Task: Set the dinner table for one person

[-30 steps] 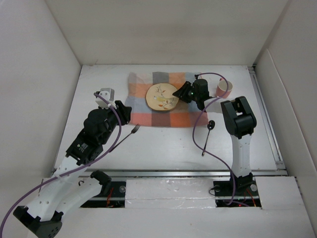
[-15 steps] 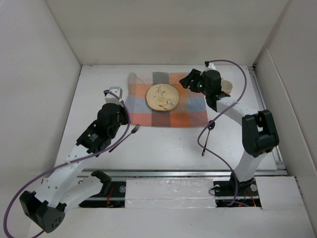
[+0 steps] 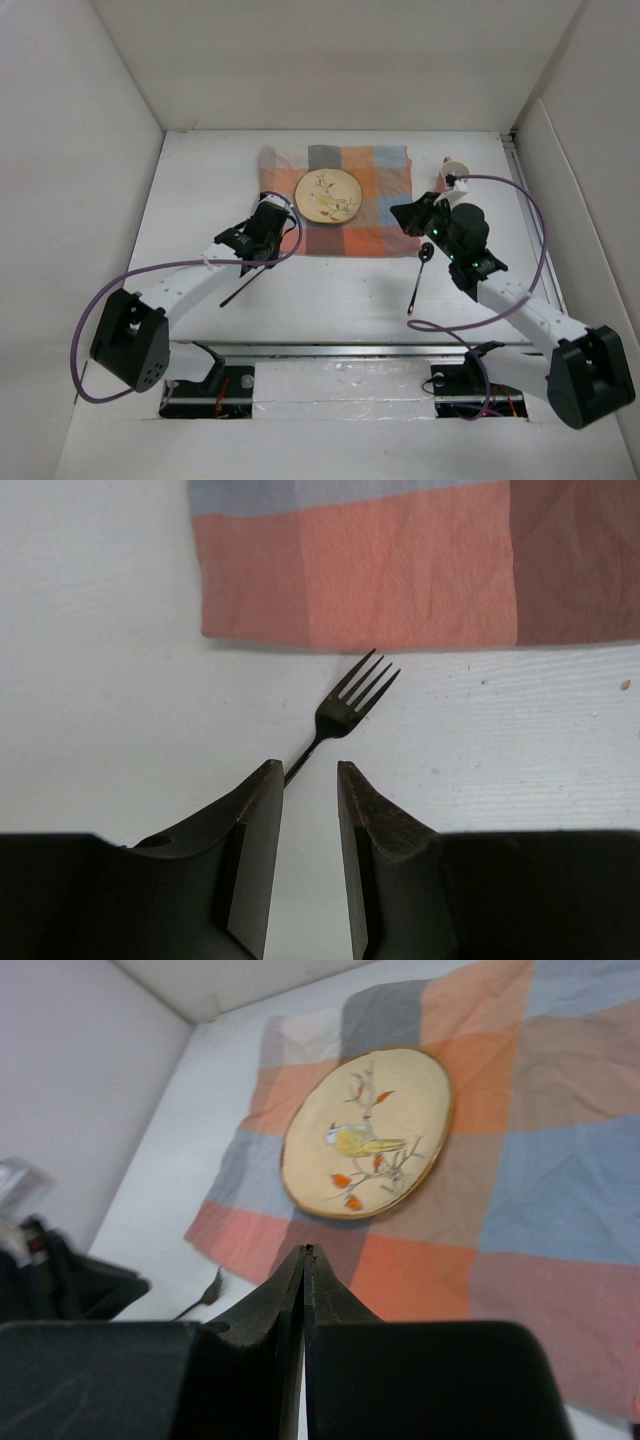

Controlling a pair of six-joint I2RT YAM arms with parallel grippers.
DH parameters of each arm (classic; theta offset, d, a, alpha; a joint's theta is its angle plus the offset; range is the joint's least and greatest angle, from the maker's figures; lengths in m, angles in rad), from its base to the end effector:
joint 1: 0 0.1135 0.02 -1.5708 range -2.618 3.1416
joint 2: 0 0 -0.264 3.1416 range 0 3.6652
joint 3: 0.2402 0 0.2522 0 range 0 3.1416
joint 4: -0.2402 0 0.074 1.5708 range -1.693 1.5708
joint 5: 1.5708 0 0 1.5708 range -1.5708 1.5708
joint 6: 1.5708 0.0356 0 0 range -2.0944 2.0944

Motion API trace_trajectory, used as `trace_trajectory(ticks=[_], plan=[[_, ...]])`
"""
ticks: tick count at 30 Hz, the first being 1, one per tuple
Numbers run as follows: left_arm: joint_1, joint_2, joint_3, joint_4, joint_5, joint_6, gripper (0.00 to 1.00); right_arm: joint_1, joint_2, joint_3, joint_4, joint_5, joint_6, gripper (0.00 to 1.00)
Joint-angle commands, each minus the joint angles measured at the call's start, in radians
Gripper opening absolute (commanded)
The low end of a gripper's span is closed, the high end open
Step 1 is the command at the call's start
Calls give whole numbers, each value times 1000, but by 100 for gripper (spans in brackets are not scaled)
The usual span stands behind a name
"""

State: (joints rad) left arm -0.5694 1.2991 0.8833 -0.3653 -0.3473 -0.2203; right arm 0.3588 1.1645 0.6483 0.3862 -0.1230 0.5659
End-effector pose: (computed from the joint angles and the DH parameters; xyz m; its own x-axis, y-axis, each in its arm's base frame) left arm 0.2371 -0.1374 0.2481 -0.6449 0.1689 -0.7453 0.1665 0.9829 0.0787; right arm 0.2482 0.0977 0.2731 -0.3504 0.4369 -0.8285 -0.3252 0.7727 0.5451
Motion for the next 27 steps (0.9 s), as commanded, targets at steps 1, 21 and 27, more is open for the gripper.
trace_trajectory(ticks=[1, 21, 27], plan=[[17, 34, 48, 8, 48, 70, 27, 16, -113, -73, 62, 25, 3, 6], [60, 165, 65, -15, 157, 256, 25, -149, -239, -151, 49, -89, 34, 23], [49, 308, 91, -79, 162, 245, 27, -149, -262, -151, 46, -112, 42, 23]])
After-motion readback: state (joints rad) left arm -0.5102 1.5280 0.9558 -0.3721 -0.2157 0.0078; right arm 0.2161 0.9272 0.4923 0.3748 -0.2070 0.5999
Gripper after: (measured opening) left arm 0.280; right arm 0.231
